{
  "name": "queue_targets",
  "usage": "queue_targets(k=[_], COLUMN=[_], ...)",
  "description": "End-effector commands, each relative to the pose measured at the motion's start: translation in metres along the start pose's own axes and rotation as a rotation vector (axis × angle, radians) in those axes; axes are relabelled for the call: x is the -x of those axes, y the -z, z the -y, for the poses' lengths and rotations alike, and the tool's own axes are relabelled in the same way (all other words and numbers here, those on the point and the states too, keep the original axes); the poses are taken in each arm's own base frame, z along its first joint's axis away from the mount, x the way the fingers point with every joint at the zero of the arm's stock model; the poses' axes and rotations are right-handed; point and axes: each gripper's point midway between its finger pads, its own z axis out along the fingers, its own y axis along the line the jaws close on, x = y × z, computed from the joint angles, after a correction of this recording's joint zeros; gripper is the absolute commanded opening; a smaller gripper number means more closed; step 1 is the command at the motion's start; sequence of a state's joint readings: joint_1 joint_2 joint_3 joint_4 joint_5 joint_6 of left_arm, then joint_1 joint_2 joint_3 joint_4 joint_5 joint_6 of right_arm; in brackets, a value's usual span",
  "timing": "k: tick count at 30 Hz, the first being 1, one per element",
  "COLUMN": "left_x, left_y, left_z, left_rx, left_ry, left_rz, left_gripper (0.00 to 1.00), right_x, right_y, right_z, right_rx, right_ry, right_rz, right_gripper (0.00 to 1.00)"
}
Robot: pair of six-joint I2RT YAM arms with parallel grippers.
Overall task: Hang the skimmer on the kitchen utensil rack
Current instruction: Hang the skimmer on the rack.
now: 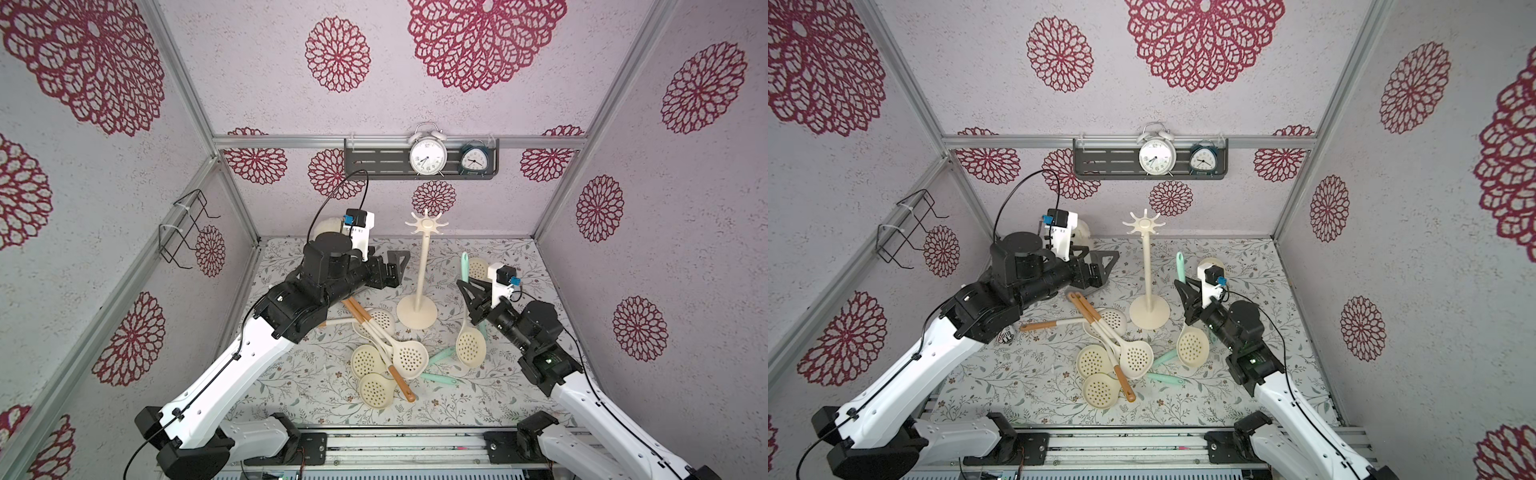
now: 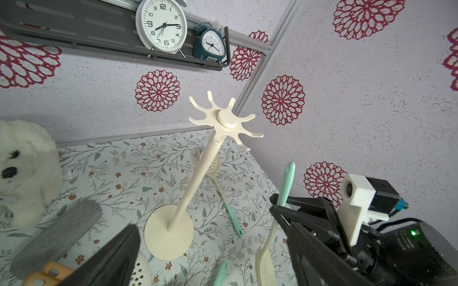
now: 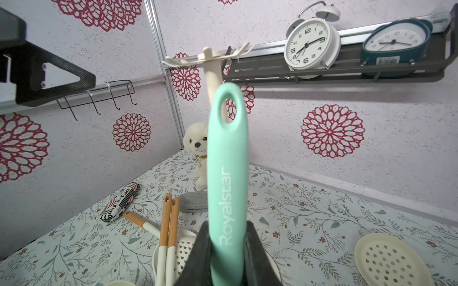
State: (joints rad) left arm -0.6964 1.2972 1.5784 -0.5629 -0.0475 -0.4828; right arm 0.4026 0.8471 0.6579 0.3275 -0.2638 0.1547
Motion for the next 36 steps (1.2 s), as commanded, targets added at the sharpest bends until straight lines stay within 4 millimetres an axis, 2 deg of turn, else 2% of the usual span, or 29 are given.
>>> queue_targets(k=[1,7,11,16,23,36], left_x=[0.014,0.032,0.039,0.044,0.037,0.017], left_y=[-0.001,-0.019,-0.033,-0.05,-0.07,-0.085], left_z=[-0.019,-0.039,-0.039,-0.032,-0.022,-0.011], left_rx=[0.078,0.164,0.159,0.122,0.057,-0.012], left_ry=[0.001,0.018,0.018,0.012,0.016,0.019], left_rz=[-0.014,-0.065,-0.104,-0.143,-0.194,-0.262], left_gripper=[0.97,0.93,0.88,0.84,0.76,0.65], right_x=[0.026,0.057,0.067,0.069,0.071,0.067], right_y=[0.0,-0.015,-0.02,-0.026,-0.032,-0.04], right_z=[-0.012,-0.004,-0.012,-0.027,-0.029,-0.032], right_rx=[0.127,0.069,0.037,0.021,-0.01,0.004], right_ry=[-0.006,0.066,0.091,0.108,0.099,0.085], right_rz=[-0.019,-0.072,-0.093,-0.128,-0.147,-0.171], right_gripper=[0.0,0.0,0.0,0.0,0.0,0.0])
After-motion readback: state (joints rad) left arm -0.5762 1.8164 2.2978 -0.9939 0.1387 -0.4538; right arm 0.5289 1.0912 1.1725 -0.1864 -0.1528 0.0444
